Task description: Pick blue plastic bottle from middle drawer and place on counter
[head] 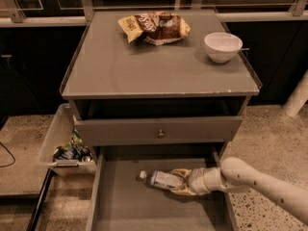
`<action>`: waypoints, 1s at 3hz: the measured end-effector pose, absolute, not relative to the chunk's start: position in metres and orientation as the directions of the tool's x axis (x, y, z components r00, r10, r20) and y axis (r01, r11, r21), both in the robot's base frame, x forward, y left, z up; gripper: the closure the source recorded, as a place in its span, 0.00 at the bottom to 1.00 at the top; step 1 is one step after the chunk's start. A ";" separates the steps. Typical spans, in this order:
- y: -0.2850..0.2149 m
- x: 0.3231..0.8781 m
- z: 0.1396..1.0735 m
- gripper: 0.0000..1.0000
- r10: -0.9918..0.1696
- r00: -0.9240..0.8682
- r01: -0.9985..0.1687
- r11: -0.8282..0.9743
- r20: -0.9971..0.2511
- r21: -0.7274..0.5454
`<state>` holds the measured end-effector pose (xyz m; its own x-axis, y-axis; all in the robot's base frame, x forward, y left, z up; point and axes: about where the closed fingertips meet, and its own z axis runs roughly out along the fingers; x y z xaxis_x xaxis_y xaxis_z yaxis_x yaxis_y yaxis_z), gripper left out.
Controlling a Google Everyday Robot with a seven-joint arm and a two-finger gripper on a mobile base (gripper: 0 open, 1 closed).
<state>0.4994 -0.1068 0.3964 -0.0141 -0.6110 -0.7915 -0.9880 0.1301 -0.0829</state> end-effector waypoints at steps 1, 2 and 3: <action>-0.115 0.498 0.421 1.00 -0.595 -0.005 -0.991 0.108 -0.804 -0.074; -0.126 0.498 0.465 1.00 -0.588 0.038 -0.994 0.059 -0.808 -0.090; -0.149 0.498 0.535 1.00 -0.595 0.114 -0.986 0.030 -0.795 -0.164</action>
Offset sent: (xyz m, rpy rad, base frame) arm 0.0000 -0.0370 0.1248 0.0317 -0.0341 0.1280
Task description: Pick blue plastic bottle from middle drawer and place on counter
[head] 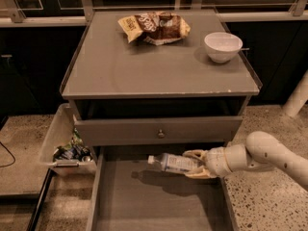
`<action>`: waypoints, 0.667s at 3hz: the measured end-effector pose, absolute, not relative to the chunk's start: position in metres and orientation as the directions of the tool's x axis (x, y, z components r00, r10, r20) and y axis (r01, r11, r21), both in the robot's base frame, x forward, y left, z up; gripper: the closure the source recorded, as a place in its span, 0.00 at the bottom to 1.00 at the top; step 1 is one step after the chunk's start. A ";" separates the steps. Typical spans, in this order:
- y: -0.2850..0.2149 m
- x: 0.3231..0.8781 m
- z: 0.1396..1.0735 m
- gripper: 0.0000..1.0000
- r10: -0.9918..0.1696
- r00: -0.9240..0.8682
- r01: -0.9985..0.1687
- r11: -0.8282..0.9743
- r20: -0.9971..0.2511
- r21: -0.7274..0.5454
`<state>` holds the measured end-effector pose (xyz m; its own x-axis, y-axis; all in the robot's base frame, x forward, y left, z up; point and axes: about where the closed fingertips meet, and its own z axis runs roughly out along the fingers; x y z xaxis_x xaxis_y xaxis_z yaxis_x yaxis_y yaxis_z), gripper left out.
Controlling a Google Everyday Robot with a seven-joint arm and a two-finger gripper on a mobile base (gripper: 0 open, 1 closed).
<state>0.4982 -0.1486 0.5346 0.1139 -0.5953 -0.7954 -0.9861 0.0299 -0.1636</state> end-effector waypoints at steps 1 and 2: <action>-0.147 0.491 0.540 1.00 -0.602 0.116 -0.986 0.024 -0.790 -0.163; -0.145 0.480 0.576 1.00 -0.609 0.190 -0.974 -0.021 -0.770 -0.224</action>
Offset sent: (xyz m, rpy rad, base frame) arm -0.0285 0.0013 0.0976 -0.0586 -0.1646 0.0944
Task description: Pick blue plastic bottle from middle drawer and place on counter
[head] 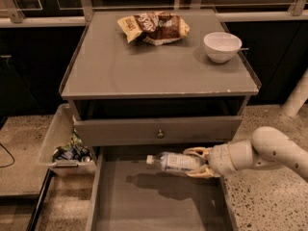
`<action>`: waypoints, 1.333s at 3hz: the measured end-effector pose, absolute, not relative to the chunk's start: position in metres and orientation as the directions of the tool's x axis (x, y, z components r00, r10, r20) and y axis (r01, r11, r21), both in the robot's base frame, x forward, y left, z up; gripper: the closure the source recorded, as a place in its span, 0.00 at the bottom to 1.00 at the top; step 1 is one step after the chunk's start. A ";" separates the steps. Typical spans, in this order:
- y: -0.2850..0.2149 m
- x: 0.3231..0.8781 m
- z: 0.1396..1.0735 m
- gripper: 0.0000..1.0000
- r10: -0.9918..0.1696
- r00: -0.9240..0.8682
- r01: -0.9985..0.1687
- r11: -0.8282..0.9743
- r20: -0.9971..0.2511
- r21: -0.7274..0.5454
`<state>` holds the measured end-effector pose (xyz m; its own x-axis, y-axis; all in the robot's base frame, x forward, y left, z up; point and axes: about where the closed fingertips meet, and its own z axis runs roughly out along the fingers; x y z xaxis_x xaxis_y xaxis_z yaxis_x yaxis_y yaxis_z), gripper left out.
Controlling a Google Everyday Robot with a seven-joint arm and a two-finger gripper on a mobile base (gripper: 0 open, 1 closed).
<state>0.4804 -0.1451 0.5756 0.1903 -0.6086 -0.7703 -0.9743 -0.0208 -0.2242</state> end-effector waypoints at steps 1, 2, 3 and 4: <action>-0.145 0.476 0.632 1.00 -0.613 0.288 -0.949 -0.082 -0.736 -0.303; -0.149 0.476 0.703 1.00 -0.636 0.375 -0.915 -0.137 -0.674 -0.380; -0.148 0.476 0.703 1.00 -0.636 0.375 -0.915 -0.137 -0.675 -0.380; -0.147 0.475 0.711 1.00 -0.630 0.385 -0.909 -0.133 -0.674 -0.394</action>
Offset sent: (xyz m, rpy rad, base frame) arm -0.0019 -0.0168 0.2205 -0.1445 -0.2862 0.1295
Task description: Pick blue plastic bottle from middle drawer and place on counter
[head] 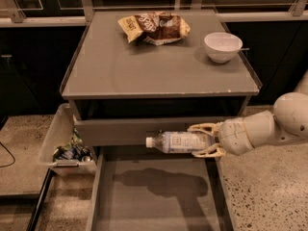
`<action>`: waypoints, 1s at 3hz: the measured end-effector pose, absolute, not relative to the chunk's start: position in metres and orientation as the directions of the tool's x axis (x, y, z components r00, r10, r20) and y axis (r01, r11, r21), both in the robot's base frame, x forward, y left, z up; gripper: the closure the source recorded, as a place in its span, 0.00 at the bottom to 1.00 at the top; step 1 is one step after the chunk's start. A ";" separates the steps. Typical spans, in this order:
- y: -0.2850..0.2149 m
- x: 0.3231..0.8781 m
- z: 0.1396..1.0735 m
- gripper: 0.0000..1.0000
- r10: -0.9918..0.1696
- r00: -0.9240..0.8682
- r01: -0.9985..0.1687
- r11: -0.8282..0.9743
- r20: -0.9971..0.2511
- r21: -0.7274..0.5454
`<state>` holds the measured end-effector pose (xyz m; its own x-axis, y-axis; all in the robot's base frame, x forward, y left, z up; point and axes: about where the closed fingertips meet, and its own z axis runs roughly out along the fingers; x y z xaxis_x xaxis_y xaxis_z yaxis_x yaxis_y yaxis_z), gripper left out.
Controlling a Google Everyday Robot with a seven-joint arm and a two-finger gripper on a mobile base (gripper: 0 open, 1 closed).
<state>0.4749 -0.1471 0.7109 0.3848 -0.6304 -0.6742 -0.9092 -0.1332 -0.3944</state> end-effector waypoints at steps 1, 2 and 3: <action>-0.146 0.484 0.756 1.00 -0.633 0.443 -0.875 -0.149 -0.635 -0.461; -0.144 0.504 0.817 1.00 -0.629 0.498 -0.837 -0.169 -0.597 -0.521; -0.136 0.534 0.873 1.00 -0.634 0.533 -0.808 -0.186 -0.560 -0.559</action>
Offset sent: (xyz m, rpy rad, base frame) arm 0.0594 -0.0003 0.1932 -0.0272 -0.2560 0.0421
